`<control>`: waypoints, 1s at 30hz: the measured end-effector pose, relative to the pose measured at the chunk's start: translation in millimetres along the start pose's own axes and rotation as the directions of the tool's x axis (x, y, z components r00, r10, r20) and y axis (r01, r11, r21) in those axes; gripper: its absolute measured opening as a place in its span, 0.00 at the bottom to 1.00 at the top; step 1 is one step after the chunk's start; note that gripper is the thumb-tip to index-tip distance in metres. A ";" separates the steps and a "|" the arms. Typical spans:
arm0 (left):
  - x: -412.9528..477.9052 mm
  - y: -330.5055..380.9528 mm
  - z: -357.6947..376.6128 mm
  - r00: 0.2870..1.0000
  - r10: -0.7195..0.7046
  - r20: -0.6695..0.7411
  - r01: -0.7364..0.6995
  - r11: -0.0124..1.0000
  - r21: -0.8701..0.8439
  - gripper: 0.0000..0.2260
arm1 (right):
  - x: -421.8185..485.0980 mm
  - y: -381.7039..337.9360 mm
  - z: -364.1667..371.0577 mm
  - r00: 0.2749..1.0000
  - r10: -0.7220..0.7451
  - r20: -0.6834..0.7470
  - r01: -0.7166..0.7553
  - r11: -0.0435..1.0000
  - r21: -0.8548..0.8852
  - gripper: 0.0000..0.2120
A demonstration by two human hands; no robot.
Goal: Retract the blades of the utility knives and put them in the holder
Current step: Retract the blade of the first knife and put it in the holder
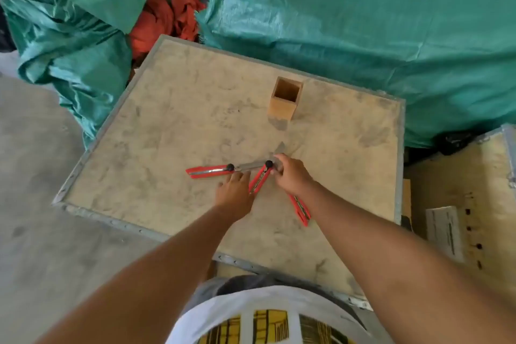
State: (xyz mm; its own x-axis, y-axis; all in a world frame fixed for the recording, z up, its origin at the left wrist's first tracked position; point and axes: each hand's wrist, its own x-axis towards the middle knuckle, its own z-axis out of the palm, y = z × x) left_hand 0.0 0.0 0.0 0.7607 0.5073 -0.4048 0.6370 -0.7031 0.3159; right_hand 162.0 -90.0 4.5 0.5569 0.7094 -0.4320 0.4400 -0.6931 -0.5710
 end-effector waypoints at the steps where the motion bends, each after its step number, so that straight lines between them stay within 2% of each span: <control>1: 0.1 0.0 2.8 0.999 -0.044 0.009 0.044 0.999 -0.027 0.27 | 3.1 0.5 3.6 1.000 0.021 0.003 -0.021 0.999 0.036 0.24; 4: -0.8 1.2 12.4 0.991 -0.126 -0.034 0.122 0.988 -0.093 0.25 | 6.1 -2.4 9.1 0.997 0.078 0.002 -0.078 0.994 0.079 0.25; 8: 2.0 3.3 21.1 0.989 -0.135 -0.059 0.124 0.979 -0.163 0.18 | 14.3 -3.4 19.2 0.996 0.087 0.027 -0.089 0.993 0.079 0.25; 11: 5.5 1.7 22.1 0.987 -0.158 -0.038 0.140 0.946 -0.293 0.13 | 22.5 -2.6 25.8 0.990 0.143 0.003 -0.142 0.983 0.118 0.25; 15: 6.6 0.0 19.2 0.989 -0.150 -0.011 0.130 0.890 -0.436 0.16 | 27.2 -2.6 32.4 0.968 0.251 -0.011 -0.236 0.923 0.304 0.20; 19: 3.8 -1.4 10.3 0.991 -0.135 -0.014 0.107 0.842 -0.528 0.18 | 23.2 -8.9 30.0 0.938 0.347 -0.001 -0.303 0.817 0.491 0.15; 23: -5.6 -4.4 -7.4 0.996 -0.090 -0.004 0.072 0.817 -0.572 0.18 | 13.9 -19.2 18.8 0.930 0.366 -0.025 -0.282 0.757 0.589 0.10; 27: -18.0 -11.7 -38.0 0.999 -0.039 0.014 0.039 0.757 -0.653 0.19 | 3.1 -32.7 -1.7 0.957 0.285 -0.049 -0.188 0.744 0.641 0.07; 30: -27.9 -19.6 -65.2 0.997 0.062 0.055 -0.004 0.695 -0.719 0.19 | -8.8 -50.4 -24.2 0.973 0.215 -0.083 -0.107 0.741 0.663 0.08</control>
State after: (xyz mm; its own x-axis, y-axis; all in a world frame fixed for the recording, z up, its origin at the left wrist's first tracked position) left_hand -25.6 32.1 61.0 0.7909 0.4346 -0.4307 0.5291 -0.1323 0.8382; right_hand 152.0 -64.5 54.0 0.6951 0.5306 -0.4851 -0.2002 -0.5052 -0.8395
